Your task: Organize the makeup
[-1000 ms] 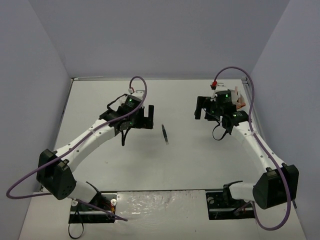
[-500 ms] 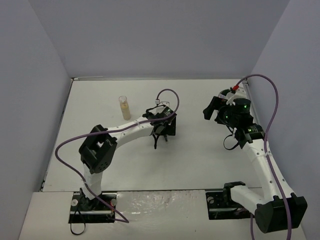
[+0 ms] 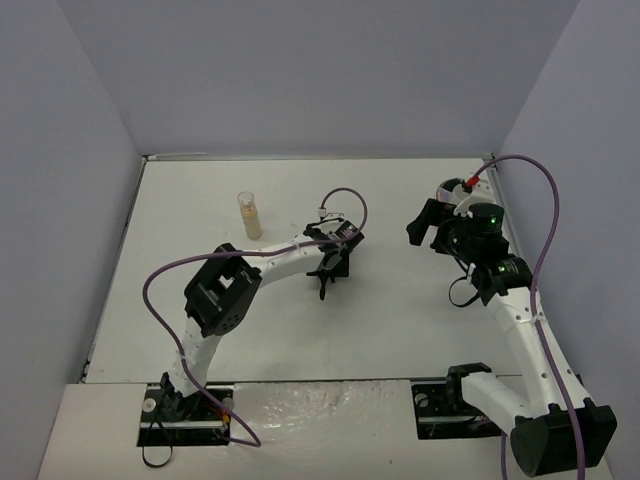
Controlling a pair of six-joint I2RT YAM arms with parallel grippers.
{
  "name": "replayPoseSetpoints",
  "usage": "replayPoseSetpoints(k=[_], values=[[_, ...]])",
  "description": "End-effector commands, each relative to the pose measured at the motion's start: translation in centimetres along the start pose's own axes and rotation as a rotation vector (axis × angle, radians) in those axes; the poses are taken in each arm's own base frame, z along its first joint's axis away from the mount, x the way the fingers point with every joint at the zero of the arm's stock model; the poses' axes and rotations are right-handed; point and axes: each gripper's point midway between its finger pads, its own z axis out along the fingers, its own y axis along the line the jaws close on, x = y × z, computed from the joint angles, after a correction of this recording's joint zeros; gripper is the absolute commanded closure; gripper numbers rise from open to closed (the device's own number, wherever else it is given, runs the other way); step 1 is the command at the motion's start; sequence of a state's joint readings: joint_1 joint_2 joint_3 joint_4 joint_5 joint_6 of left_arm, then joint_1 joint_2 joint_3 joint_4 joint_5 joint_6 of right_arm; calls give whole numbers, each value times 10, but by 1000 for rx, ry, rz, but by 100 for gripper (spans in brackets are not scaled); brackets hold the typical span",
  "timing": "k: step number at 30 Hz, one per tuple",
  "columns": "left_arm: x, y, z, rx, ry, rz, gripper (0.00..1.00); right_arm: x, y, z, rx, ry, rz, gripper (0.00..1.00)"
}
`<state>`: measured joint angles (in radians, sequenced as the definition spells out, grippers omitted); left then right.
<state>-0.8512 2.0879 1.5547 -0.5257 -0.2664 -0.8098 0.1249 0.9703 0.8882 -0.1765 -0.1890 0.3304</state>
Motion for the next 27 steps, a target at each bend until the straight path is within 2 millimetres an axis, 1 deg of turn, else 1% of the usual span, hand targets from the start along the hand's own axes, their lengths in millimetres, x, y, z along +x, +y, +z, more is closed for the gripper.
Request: replayPoseSetpoints(k=[1,2,3,4,6,9,11,13,14,16,18,22,24,25,27], values=[[-7,-9,-6,19,-21,-32,50,-15,7,-3,-34,-64,-20,0],[-4,-8,-5,18,-15,-33,53,-15,8,-3,-38,-63,-22,0],[-3,-9,-3,21,-14,-38,61,-14,9,-4,-39,-63,-20,0],[3,-6,-2,17,0,-36,66,-14,10,-4,-44,-61,-19,0],[8,-5,0,20,6,-40,79,-15,10,-4,-46,-62,-17,0],[14,2,-1,11,15,-39,90,-15,12,-5,-56,-62,-16,0],[15,6,-5,9,8,-35,99,-15,14,-4,-68,-57,-15,0],[6,7,-15,31,-31,-23,100,-15,21,-5,-102,-48,-16,0],[0,6,-23,50,-59,-16,100,-14,24,-6,-123,-43,-15,0],[-21,-2,-47,123,-152,10,100,-13,35,-8,-182,-32,-10,0],[-42,-17,-68,212,-264,72,100,-16,47,-9,-243,-27,-2,0],[-70,-33,-114,354,-445,160,100,-19,77,-15,-396,16,23,0],[-87,-47,-138,429,-554,203,100,-21,86,-18,-438,27,28,1],[-91,-51,-146,447,-594,258,100,-24,91,-20,-458,25,27,1],[-95,-64,-169,515,-675,319,100,-27,100,-21,-494,29,38,1]])
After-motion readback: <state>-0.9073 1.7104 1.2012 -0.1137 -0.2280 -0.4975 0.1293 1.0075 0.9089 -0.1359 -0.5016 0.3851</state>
